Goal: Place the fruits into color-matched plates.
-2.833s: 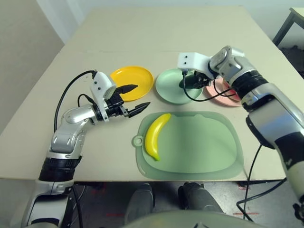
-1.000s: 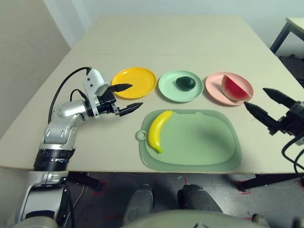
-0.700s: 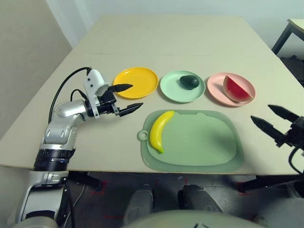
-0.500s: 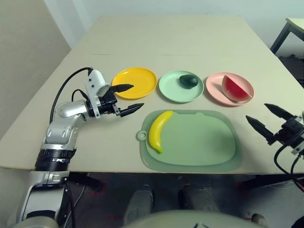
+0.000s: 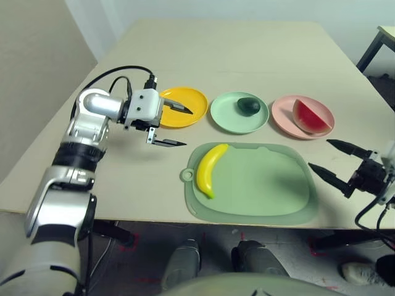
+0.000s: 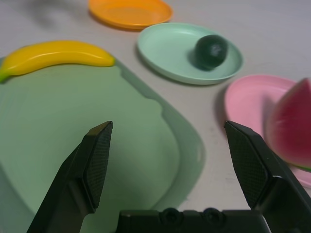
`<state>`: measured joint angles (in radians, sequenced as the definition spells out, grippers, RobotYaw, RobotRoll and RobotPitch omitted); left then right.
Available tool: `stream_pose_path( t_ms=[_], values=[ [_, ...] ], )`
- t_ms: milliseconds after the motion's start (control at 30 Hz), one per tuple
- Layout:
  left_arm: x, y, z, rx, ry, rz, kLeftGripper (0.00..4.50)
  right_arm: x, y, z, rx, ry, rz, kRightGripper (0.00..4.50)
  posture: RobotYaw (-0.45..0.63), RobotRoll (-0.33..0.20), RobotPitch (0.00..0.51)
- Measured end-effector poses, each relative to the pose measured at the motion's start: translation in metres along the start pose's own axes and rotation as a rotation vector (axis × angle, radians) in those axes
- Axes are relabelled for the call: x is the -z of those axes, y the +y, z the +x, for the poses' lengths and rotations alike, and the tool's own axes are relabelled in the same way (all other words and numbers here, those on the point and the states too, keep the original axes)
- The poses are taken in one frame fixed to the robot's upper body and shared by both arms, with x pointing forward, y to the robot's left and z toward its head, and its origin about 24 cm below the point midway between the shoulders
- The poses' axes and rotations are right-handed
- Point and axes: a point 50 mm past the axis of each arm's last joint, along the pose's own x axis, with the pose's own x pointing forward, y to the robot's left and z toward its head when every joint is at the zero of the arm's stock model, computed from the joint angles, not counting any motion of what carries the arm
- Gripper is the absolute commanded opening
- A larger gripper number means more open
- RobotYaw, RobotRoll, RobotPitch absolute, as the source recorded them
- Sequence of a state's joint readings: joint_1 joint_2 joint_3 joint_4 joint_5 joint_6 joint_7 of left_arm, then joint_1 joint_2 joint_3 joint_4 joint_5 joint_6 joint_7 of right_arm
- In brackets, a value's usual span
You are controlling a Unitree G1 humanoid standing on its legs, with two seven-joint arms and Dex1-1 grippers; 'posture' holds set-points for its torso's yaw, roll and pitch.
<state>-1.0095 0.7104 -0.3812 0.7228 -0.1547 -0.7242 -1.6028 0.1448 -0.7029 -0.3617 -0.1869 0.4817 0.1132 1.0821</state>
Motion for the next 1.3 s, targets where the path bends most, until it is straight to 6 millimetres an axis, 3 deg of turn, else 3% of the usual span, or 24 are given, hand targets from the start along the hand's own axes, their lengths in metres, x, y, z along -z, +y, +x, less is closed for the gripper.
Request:
stream_pose_path(
  t_ms=[167,267,633,867,1100,1200,1300],
  values=[
    [-0.016,0.023,0.023,0.128,0.002,0.253,4.5,-0.003,0.007,0.006,-0.135,0.004,-0.008,4.48,-0.13,0.0,0.061],
    [-0.02,0.027,0.032,0.193,0.01,0.354,4.5,-0.006,0.008,0.01,-0.182,-0.001,-0.015,4.48,-0.14,0.0,0.062],
    [-0.038,0.009,0.062,0.416,-0.093,0.632,4.5,-0.012,0.014,0.013,-0.241,-0.015,-0.012,4.48,-0.17,0.0,0.061],
    [-0.051,0.01,0.073,0.424,-0.164,0.695,4.5,-0.009,0.02,0.009,-0.254,0.004,0.012,4.48,-0.18,0.0,0.064],
    [-0.048,-0.004,0.088,0.475,-0.186,0.696,4.5,-0.012,0.024,0.007,-0.264,0.007,0.026,4.48,-0.18,0.0,0.066],
    [-0.047,-0.009,0.096,0.495,-0.184,0.699,3.86,-0.011,0.025,0.005,-0.254,0.01,0.038,4.5,-0.18,0.0,0.068],
    [-0.047,-0.011,0.104,0.503,-0.185,0.701,2.83,-0.012,0.025,0.004,-0.249,0.009,0.044,4.5,-0.19,0.0,0.071]
  ],
)
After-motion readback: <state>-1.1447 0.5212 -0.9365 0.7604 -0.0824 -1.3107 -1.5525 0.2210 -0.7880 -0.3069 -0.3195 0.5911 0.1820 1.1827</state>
